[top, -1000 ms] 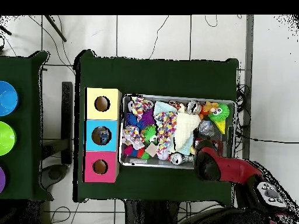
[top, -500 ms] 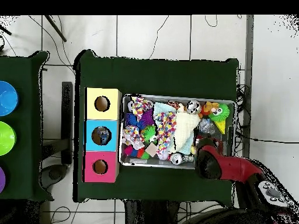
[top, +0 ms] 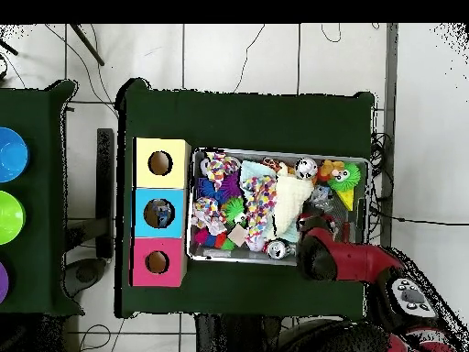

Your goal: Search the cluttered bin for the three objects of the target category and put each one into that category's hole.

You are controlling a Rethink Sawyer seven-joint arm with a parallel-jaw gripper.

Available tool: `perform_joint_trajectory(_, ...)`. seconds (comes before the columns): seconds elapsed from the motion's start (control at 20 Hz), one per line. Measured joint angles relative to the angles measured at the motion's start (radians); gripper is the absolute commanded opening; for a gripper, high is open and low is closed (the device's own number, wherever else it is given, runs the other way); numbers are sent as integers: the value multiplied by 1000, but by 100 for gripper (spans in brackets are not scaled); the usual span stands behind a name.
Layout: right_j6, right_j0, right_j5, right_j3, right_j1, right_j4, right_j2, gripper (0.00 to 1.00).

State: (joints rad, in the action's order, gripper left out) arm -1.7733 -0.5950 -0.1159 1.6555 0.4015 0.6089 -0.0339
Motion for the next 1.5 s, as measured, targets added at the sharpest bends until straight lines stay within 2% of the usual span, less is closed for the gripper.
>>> perform_joint_trajectory(0.15, 0, 25, -1, 0, 0, -6, -15, 100)
perform_joint_trajectory(0.4, 0, 113, -53, 1, -1, -57, -103, 100)
perform_joint_trajectory(0.6, 0, 202, -213, 1, -7, -147, -205, 100)
perform_joint_trajectory(0.8, 0, 261, -386, 1, -17, -229, -273, 100)
perform_joint_trajectory(1.0, 0, 277, -454, 1, -17, -262, -297, 100)
perform_joint_trajectory(1.5, 0, 268, -457, 0, -32, -263, -299, 100)
